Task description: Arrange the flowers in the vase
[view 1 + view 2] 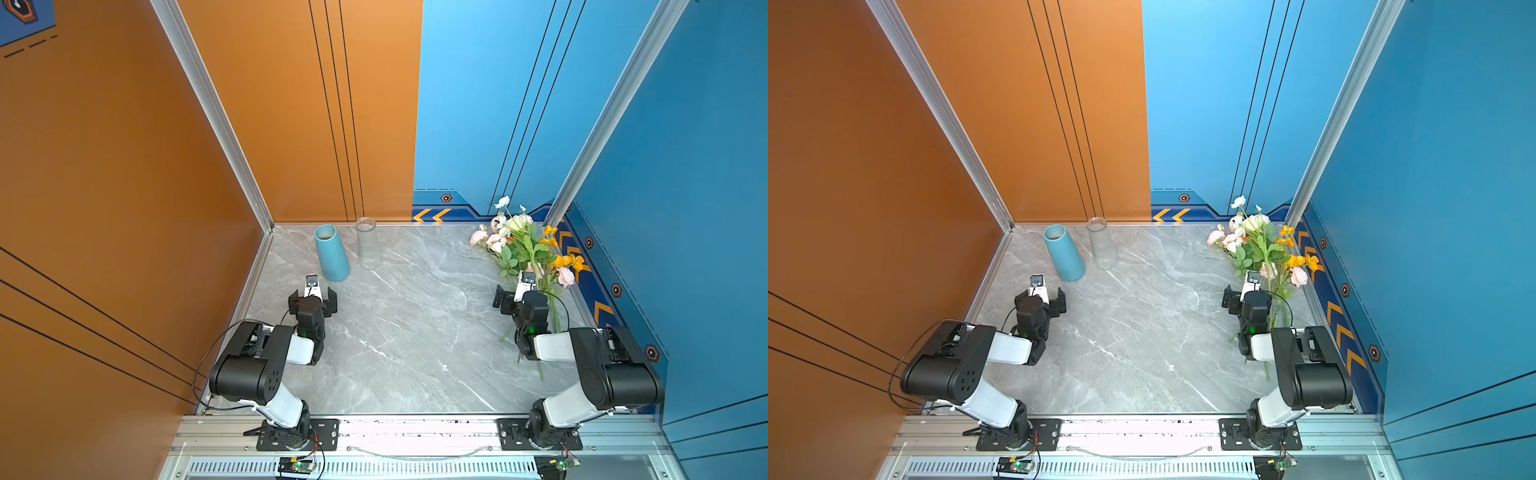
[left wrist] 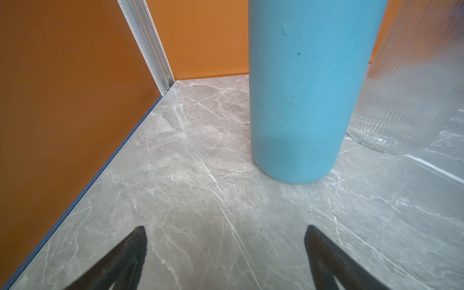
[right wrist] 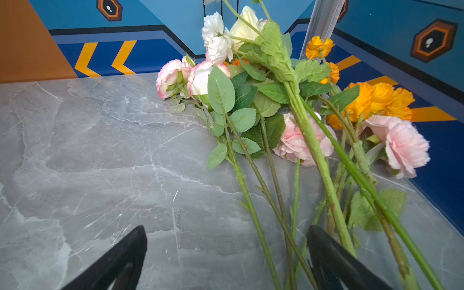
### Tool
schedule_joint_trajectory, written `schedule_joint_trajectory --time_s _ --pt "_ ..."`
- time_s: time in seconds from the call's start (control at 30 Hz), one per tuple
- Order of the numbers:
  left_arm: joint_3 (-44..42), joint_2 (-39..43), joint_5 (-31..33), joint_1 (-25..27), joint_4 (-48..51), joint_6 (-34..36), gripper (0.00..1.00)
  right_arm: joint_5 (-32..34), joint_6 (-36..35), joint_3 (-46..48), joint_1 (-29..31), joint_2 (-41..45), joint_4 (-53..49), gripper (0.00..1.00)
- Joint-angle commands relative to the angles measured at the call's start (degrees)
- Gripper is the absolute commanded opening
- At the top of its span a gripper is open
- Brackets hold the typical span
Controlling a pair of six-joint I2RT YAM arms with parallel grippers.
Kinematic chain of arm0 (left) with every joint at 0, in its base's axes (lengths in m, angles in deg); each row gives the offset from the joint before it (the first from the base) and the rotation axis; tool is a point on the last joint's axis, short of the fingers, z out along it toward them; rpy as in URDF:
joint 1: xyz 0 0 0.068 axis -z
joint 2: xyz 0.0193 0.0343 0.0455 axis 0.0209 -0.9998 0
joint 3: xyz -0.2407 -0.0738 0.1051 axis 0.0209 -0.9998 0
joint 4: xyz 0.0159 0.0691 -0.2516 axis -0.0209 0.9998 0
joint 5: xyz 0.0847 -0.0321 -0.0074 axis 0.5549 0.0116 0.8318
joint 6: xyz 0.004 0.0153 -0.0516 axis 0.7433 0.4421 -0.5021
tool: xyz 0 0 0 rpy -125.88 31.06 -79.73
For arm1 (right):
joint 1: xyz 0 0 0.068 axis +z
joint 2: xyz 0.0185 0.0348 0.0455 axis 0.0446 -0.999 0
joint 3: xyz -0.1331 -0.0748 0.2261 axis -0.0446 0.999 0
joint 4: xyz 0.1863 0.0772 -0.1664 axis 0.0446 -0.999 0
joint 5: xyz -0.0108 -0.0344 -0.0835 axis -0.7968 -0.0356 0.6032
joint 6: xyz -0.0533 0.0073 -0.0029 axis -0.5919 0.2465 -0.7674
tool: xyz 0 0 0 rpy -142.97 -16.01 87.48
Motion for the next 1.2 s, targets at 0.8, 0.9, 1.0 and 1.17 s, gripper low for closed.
schedule_joint_trajectory --time_s 0.8,0.9,1.0,1.17 --pt "1.4 1.0 -1.5 -1.6 2.1 -1.3 0.98 1.3 -0.8 -0.8 0.6 0.1 0.5 1.00" --pt "-0.1 4.0 0.6 -1.1 1.5 -1.4 0.98 3.8 -3.0 0.9 2.8 1.8 2.8 1.00" --pt "-3.6 13.2 4.8 3.0 1.9 2.5 0.98 9.9 -5.9 2.9 6.7 7.9 1.6 1.00" --pt "1.1 31.1 12.6 12.3 25.6 2.4 0.98 8.8 -7.2 -5.3 14.7 22.2 -19.5 1.00"
